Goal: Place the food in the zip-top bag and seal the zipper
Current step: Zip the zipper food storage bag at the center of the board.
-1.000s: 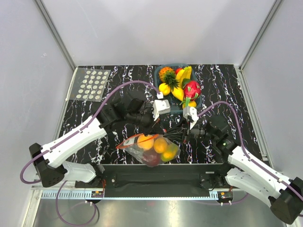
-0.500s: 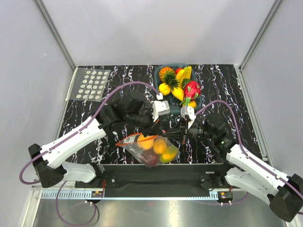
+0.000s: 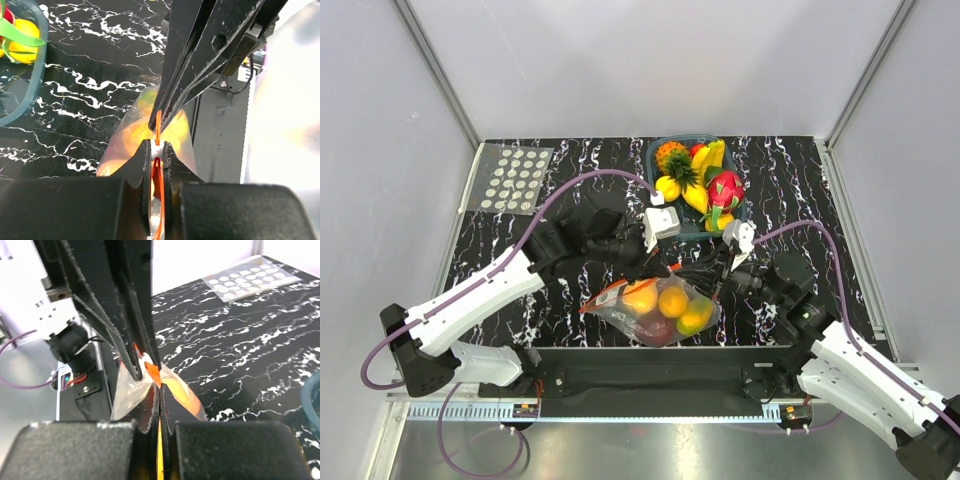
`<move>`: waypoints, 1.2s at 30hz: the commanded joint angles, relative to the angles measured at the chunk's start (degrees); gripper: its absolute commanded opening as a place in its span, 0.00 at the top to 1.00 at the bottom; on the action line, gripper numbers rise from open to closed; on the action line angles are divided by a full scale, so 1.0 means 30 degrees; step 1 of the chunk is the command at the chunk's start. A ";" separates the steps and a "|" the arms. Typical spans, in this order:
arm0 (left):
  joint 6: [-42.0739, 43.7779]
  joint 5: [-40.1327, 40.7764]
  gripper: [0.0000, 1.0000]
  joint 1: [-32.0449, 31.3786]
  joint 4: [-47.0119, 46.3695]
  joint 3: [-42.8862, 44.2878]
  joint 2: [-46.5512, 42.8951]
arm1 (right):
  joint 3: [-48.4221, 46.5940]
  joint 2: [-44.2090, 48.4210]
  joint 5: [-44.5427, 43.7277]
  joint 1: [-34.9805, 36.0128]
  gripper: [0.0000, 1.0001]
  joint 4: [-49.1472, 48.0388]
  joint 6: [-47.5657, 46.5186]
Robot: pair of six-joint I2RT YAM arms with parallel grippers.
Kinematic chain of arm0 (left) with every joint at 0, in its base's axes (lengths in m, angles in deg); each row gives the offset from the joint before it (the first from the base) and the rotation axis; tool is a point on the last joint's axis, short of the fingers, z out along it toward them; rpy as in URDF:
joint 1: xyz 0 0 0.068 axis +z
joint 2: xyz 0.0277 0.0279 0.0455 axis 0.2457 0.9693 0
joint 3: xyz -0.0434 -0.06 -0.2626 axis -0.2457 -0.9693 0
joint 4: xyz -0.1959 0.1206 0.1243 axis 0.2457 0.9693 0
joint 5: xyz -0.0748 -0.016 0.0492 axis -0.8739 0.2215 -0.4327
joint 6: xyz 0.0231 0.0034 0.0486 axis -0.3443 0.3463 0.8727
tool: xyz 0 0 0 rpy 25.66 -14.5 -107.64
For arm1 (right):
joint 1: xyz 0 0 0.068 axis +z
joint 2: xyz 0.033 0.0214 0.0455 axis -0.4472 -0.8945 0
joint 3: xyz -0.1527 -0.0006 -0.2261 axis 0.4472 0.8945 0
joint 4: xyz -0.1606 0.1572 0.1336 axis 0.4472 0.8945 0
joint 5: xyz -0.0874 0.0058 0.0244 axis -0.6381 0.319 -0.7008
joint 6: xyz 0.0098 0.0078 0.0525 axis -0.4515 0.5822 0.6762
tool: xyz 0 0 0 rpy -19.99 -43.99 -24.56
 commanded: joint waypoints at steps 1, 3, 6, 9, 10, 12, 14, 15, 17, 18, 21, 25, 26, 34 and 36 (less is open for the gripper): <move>0.0138 0.1036 1.00 0.0013 0.0939 -0.0039 -0.0264 | -0.0225 0.0600 -0.3377 -0.0119 1.00 -0.0087 0.0376; 0.0108 0.1388 1.00 -0.0016 0.0968 -0.0097 -0.0410 | -0.0138 0.0834 -0.5720 -0.0119 1.00 0.0235 0.1105; 0.0079 0.1624 1.00 -0.0016 0.0969 -0.0272 -0.0527 | 0.0155 0.1624 -0.7888 -0.0148 1.00 0.0207 0.1867; 0.0050 0.1654 1.00 -0.0104 0.1027 -0.0302 -0.0382 | -0.0076 0.2386 -1.0932 -0.0148 1.00 0.0907 0.2250; 0.0049 0.1683 1.00 -0.0104 0.1085 -0.0273 -0.0323 | -0.0310 0.2446 -1.1957 -0.0148 1.00 0.1317 0.2339; 0.0078 0.1741 1.00 -0.0133 0.1203 -0.0214 -0.0206 | -0.1360 0.2097 -1.5002 -0.0148 1.00 0.2949 0.2427; 0.0049 0.1887 1.00 -0.0104 0.1261 -0.0185 -0.0205 | -0.2330 0.1047 -1.8798 -0.0206 1.00 0.4478 0.2720; -0.0009 0.1946 1.00 -0.0104 0.1290 -0.0185 -0.0205 | -0.3204 0.0634 -1.9838 -0.0236 1.00 0.6167 0.2924; -0.0009 0.2122 1.00 -0.0104 0.1378 -0.0214 -0.0176 | -0.3709 -0.0127 -2.1829 -0.0527 1.00 0.6972 0.3159; -0.0038 0.2152 1.00 -0.0104 0.1408 -0.0214 -0.0147 | -0.3885 -0.0219 -2.2102 -0.0703 1.00 0.7323 0.3276; -0.0039 0.2152 1.00 -0.0104 0.1437 -0.0243 -0.0176 | -0.4471 -0.0395 -2.2718 -0.1668 1.00 0.7707 0.3539; -0.0068 0.2327 1.00 -0.0105 0.1495 -0.0244 -0.0205 | -0.4999 -0.0717 -2.2983 -0.2958 1.00 0.8088 0.3833; -0.0068 0.2386 1.00 -0.0104 0.1496 -0.0244 -0.0205 | -0.5058 -0.0892 -2.3099 -0.3250 1.00 0.8175 0.3863; -0.0156 0.2884 1.00 -0.0105 0.1701 -0.0302 -0.0205 | -0.5294 -0.1303 -2.2896 -0.4308 1.00 0.8441 0.4068; -0.0214 0.3088 1.00 -0.0104 0.1730 -0.0302 -0.0205 | -0.5206 -0.1274 -2.2691 -0.4396 1.00 0.8352 0.4156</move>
